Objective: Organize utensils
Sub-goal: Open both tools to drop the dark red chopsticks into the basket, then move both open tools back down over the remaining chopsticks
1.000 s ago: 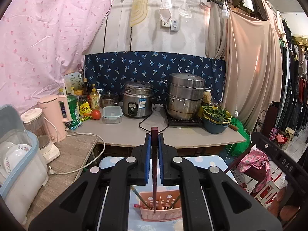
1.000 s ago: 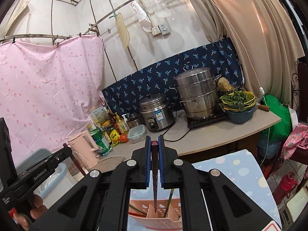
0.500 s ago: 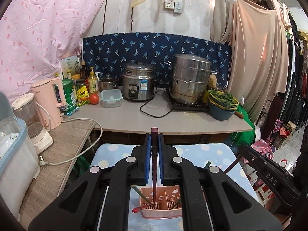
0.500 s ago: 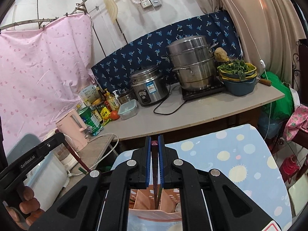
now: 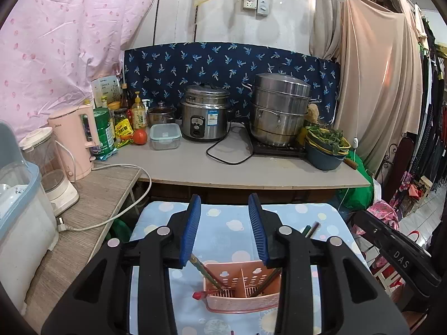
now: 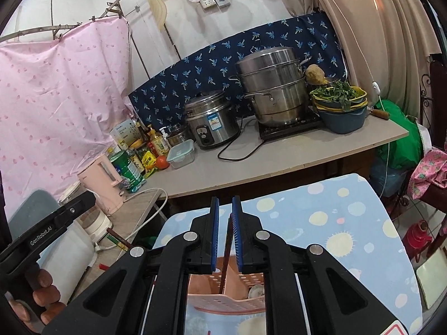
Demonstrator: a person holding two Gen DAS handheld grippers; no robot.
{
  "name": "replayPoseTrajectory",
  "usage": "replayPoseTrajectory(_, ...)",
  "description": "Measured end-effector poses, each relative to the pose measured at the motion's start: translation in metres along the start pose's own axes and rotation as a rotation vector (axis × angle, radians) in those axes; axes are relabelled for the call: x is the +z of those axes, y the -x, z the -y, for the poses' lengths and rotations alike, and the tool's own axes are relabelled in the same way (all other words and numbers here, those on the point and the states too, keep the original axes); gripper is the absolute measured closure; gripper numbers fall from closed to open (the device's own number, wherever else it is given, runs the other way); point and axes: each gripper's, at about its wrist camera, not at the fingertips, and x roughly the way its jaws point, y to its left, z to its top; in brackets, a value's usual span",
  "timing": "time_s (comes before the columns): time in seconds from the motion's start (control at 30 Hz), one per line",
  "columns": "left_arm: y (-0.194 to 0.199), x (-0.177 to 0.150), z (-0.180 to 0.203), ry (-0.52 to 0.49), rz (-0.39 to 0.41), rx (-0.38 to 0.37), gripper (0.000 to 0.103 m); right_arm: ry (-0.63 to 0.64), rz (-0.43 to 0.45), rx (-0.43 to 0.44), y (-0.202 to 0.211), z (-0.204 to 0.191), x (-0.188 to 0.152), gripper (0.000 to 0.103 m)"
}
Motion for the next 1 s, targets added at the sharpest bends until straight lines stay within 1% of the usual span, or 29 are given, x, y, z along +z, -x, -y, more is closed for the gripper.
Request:
replayPoseTrajectory(0.23, 0.014, -0.006, -0.001, 0.001, -0.007, -0.002, 0.067, 0.018, -0.012, 0.016, 0.020, -0.004, -0.010, 0.091)
replayPoseTrajectory(0.37, 0.028, -0.018, 0.000, -0.005, -0.012, -0.005, 0.067, 0.017, -0.041, 0.028, 0.033, -0.004, -0.027, 0.090)
replayPoseTrajectory(0.5, 0.040, -0.037, 0.002, -0.016, -0.041, -0.019, 0.067, 0.020, -0.083, 0.027, 0.043, -0.001, -0.048, 0.090)
replayPoseTrajectory(0.6, 0.045, -0.056, 0.003, -0.016, -0.076, -0.025, 0.067, 0.011, -0.123, 0.026, 0.051, 0.003, -0.066, 0.090)
replayPoseTrajectory(0.63, 0.045, -0.062, 0.002, -0.015, -0.090, -0.024, 0.067, 0.009, -0.151, 0.023, 0.056, 0.005, -0.080, 0.090)
replayPoseTrajectory(0.73, 0.048, -0.086, 0.001, -0.010, -0.140, -0.030, 0.067, 0.014, -0.197, 0.018, 0.063, 0.009, -0.103, 0.090)
replayPoseTrajectory(1.0, 0.046, -0.156, -0.007, -0.012, -0.301, -0.018, 0.067, 0.063, -0.345, -0.024, 0.077, 0.011, -0.178, 0.090)
